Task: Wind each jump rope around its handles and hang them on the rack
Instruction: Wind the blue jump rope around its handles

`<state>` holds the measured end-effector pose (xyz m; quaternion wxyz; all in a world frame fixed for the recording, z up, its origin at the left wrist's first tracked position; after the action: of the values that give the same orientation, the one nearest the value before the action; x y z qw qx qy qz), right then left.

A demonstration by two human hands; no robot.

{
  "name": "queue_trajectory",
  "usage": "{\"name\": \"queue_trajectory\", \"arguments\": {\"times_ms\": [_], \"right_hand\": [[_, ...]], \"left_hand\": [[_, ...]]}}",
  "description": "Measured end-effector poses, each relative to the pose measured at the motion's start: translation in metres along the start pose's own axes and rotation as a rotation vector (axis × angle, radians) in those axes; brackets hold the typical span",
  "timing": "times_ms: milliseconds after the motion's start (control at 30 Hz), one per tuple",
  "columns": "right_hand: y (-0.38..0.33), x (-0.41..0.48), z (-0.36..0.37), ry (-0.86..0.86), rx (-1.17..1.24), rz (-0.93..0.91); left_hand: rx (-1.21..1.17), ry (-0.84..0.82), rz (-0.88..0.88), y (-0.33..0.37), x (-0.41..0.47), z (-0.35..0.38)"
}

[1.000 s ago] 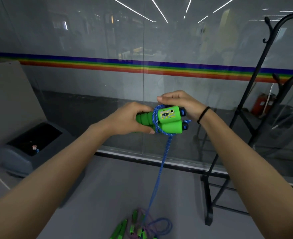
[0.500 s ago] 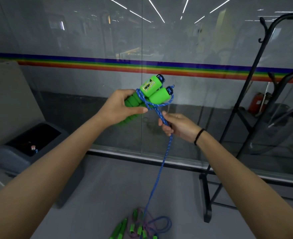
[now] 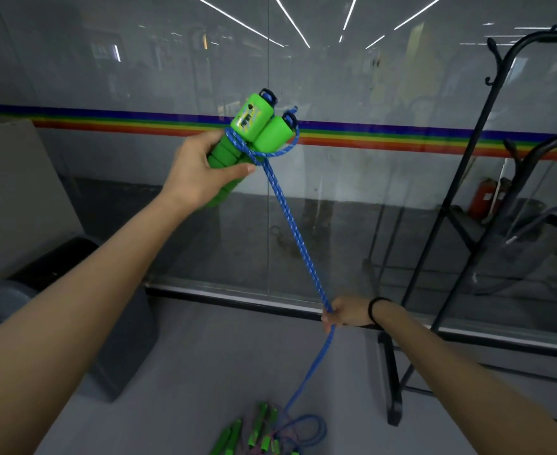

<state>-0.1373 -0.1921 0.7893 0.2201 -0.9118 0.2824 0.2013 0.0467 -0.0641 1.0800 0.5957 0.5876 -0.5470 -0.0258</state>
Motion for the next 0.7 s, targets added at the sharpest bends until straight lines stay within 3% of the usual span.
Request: {"name": "queue_trajectory", "arguments": {"times_ms": [67, 233, 400, 700], "right_hand": [[-0.005, 0.002, -0.011, 0.112, 0.024, 0.017], [-0.052, -0.031, -0.099, 0.480, 0.349, -0.111], [-0.076, -0.081, -0.182, 0.846, 0.277, -0.210], [-0.086, -0.151, -0.255, 1.230, 0.299, -0.282]], "left_hand": [[0.038, -0.026, 0.009, 0.000, -0.002, 0.003], [0.093, -0.098, 0.005, -0.003, -0.009, 0.021], [0.116, -0.113, -0.009, -0.010, -0.010, 0.022], [0.167, -0.164, -0.028, -0.029, -0.015, 0.017]]}}
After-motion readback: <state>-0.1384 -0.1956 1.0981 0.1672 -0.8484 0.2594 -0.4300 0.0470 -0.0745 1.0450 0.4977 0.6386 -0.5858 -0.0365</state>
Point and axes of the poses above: each hand's wrist, its own x-axis towards the middle knuckle, its own z-axis out of the palm, y = z × x, the point moved 10 cm from there along x, towards the middle knuckle, and after that the axes turned 11 degrees about -x, right-handed, at the moved point
